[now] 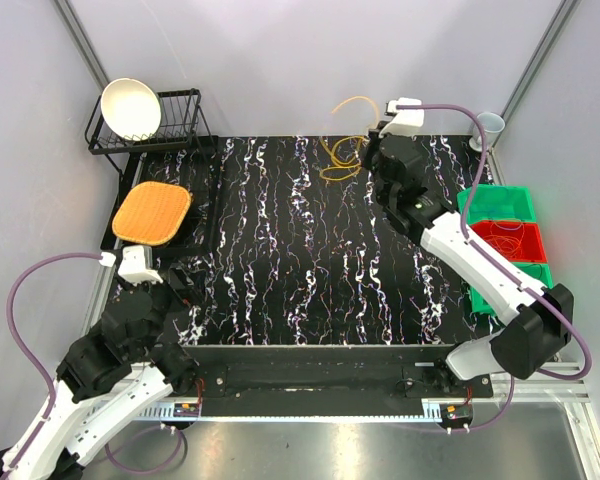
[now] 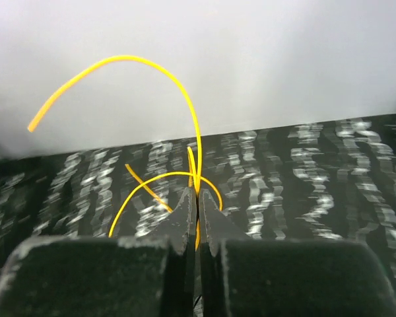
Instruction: Untangle the cables
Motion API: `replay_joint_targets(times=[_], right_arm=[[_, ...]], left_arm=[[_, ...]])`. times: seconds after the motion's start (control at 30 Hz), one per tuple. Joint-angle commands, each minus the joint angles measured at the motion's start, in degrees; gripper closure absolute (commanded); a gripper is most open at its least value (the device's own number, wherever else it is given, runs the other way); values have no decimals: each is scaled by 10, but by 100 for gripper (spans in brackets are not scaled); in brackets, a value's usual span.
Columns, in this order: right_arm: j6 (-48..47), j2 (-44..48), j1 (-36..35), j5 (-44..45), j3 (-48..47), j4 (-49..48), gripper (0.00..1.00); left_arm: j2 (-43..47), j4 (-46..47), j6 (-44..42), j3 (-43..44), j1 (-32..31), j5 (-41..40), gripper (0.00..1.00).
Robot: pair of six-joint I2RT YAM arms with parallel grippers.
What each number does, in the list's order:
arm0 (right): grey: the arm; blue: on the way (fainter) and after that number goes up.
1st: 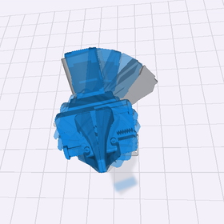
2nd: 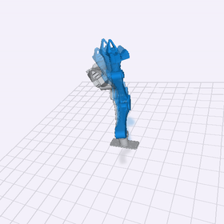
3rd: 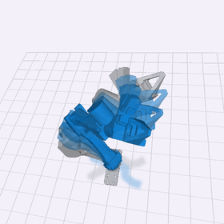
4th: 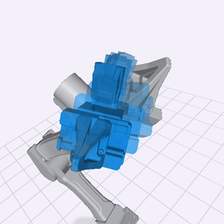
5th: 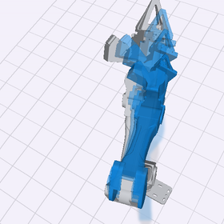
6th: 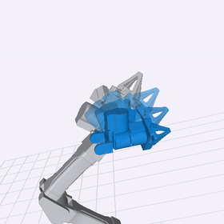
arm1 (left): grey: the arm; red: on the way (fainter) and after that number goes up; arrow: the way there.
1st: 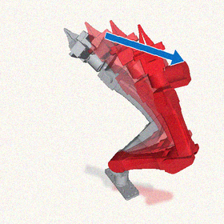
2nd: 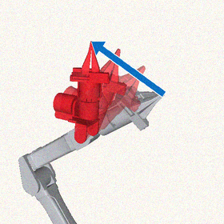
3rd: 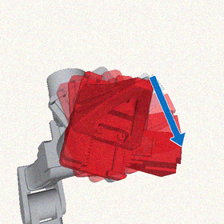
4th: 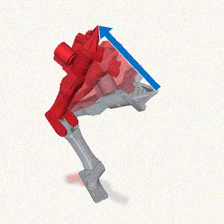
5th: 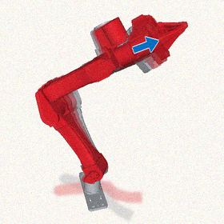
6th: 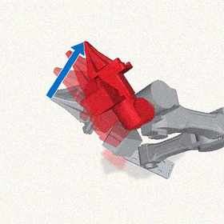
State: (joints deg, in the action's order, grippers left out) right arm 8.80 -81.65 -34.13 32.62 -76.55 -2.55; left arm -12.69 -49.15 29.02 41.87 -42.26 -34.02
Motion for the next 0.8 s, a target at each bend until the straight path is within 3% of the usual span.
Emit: replay_joint_targets(times=[0.0,0.3,0.77], right_arm=[[-50,-6,24,134,-43,-6,100],[-54,-23,117,199,-69,0,100],[-101,-120,228,394,-149,-2,100]], left_arm=[[-6,32,-8,1,1,10,1],[-6,31,-7,1,1,8,1],[-22,30,-6,2,2,5,1]])
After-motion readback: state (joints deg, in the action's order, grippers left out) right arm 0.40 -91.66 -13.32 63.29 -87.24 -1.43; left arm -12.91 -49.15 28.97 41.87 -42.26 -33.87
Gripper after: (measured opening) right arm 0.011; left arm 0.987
